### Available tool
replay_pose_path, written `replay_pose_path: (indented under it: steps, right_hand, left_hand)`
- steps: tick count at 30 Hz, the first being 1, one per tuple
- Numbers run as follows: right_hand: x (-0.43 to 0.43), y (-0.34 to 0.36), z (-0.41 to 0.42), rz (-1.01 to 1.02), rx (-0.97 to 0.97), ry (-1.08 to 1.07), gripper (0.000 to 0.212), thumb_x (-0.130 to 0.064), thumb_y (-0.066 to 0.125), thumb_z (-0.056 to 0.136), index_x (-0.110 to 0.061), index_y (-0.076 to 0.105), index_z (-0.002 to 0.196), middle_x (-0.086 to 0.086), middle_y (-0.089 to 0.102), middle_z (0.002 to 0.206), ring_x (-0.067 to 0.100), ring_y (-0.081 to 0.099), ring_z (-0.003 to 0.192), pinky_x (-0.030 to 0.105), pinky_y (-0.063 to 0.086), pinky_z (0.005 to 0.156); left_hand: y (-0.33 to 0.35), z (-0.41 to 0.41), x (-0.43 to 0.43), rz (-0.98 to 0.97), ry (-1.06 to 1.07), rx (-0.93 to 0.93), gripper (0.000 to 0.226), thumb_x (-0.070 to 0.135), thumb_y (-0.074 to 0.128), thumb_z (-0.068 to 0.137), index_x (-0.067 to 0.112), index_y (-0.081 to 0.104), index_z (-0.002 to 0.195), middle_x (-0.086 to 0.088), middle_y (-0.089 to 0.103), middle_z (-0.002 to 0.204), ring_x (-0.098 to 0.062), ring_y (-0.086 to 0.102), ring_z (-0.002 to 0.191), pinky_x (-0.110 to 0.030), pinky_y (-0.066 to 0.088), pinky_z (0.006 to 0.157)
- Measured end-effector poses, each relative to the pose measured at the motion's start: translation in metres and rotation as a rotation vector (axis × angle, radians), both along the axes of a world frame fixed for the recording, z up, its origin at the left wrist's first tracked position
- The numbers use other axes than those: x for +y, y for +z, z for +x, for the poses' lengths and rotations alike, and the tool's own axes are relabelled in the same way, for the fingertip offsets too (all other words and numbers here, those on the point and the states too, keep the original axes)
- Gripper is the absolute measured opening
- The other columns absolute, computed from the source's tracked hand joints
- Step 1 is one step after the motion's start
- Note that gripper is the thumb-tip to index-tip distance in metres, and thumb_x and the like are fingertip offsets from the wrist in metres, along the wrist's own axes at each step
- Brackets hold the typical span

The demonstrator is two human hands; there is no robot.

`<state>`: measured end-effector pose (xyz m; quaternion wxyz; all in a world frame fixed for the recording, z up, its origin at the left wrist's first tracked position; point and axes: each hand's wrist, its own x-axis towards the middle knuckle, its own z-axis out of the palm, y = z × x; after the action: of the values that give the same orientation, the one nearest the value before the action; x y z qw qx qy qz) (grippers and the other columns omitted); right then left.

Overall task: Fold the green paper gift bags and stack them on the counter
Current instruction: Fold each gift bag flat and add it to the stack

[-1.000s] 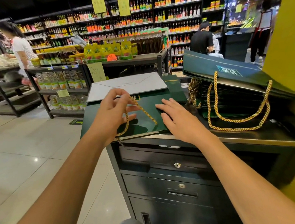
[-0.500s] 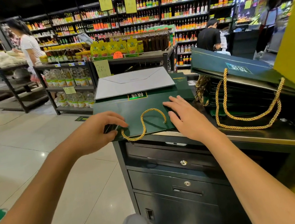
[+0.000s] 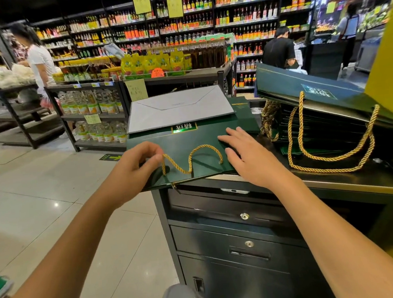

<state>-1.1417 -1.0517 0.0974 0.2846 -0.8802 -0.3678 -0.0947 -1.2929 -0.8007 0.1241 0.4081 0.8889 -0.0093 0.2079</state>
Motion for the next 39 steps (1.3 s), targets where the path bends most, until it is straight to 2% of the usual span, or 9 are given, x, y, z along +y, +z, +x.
replay_pose_path:
  steps: [5,10,18,20,22,27,31,35,39]
  right_hand:
    - [-0.001,0.001,-0.001,-0.002,0.0,-0.001,0.046,-0.028,0.036,0.11,-0.028,0.037,0.156,-0.006,0.022,0.167,0.011,0.005,0.156,0.038,0.019,0.123]
    - [-0.001,0.001,-0.002,-0.005,-0.002,-0.005,0.046,-0.028,0.036,0.11,-0.029,0.037,0.155,-0.007,0.023,0.167,0.011,0.005,0.156,0.039,0.021,0.122]
    - [-0.001,0.0,-0.001,-0.014,0.001,-0.007,0.046,-0.029,0.036,0.109,-0.03,0.037,0.155,-0.009,0.022,0.167,0.01,0.005,0.156,0.039,0.022,0.122]
    - [-0.001,0.0,-0.001,-0.015,-0.014,-0.01,0.046,-0.029,0.037,0.109,-0.03,0.037,0.155,-0.007,0.024,0.167,0.011,0.007,0.156,0.038,0.019,0.123]
    - [-0.001,0.0,-0.001,-0.025,-0.048,-0.015,0.046,-0.028,0.038,0.109,-0.028,0.038,0.155,-0.005,0.026,0.166,0.015,0.01,0.156,0.038,0.014,0.126]
    - [0.0,0.0,-0.008,0.04,-0.122,-0.033,0.043,-0.023,0.044,0.106,-0.021,0.05,0.148,0.001,0.04,0.159,0.018,0.024,0.153,0.036,0.011,0.127]
    - [0.0,0.014,-0.033,0.219,-0.085,0.017,0.04,-0.032,0.049,0.105,-0.024,0.056,0.143,-0.004,0.052,0.151,0.01,0.039,0.144,0.041,0.031,0.122]
    - [0.013,0.029,-0.065,-0.055,-0.167,0.116,0.074,-0.069,0.054,0.091,-0.036,0.036,0.155,-0.012,0.036,0.161,0.009,0.027,0.15,0.041,0.025,0.124]
    - [0.031,0.038,-0.074,-0.195,-0.342,0.02,0.077,-0.046,0.058,0.098,-0.038,0.014,0.161,-0.008,0.03,0.163,0.017,0.026,0.151,0.049,0.026,0.123]
  left_hand:
    - [0.013,-0.002,-0.012,-0.572,-0.046,-0.028,0.013,0.019,0.05,0.104,0.02,0.063,0.101,-0.014,0.069,0.117,-0.025,0.069,0.105,-0.037,0.062,0.081]
    - [0.022,0.0,-0.013,-0.787,-0.028,-0.126,0.008,0.03,0.053,0.096,0.029,0.06,0.091,0.01,0.074,0.099,-0.012,0.064,0.105,-0.034,0.041,0.093]
    - [0.014,-0.004,-0.004,-0.628,0.055,-0.129,0.023,0.034,0.06,0.098,0.026,0.076,0.083,0.001,0.072,0.103,-0.021,0.063,0.107,-0.038,0.046,0.095]
    - [0.006,-0.003,0.005,-0.408,0.256,-0.173,0.012,0.028,0.064,0.098,0.025,0.075,0.096,-0.002,0.069,0.109,-0.025,0.061,0.107,-0.031,0.052,0.079]
    - [-0.002,-0.004,0.011,-0.28,0.411,-0.112,0.025,0.025,0.066,0.097,0.021,0.066,0.122,-0.002,0.062,0.12,-0.023,0.058,0.112,-0.027,0.05,0.069]
    - [-0.01,-0.014,0.013,-0.685,0.338,0.083,0.043,0.019,0.065,0.098,0.011,0.051,0.138,-0.01,0.067,0.113,-0.027,0.067,0.104,-0.036,0.057,0.078]
    - [-0.007,-0.018,0.009,-0.802,0.302,0.018,0.043,0.012,0.064,0.098,0.011,0.051,0.139,-0.013,0.069,0.116,-0.026,0.072,0.099,-0.032,0.062,0.065]
    - [0.007,-0.018,0.004,-0.921,0.266,-0.054,0.04,0.012,0.062,0.099,0.011,0.052,0.138,-0.014,0.067,0.121,-0.024,0.07,0.098,-0.028,0.061,0.06]
    - [0.021,-0.02,-0.004,-0.982,0.214,-0.108,0.04,0.012,0.06,0.1,0.012,0.05,0.138,-0.013,0.064,0.124,-0.025,0.069,0.099,-0.029,0.061,0.059]
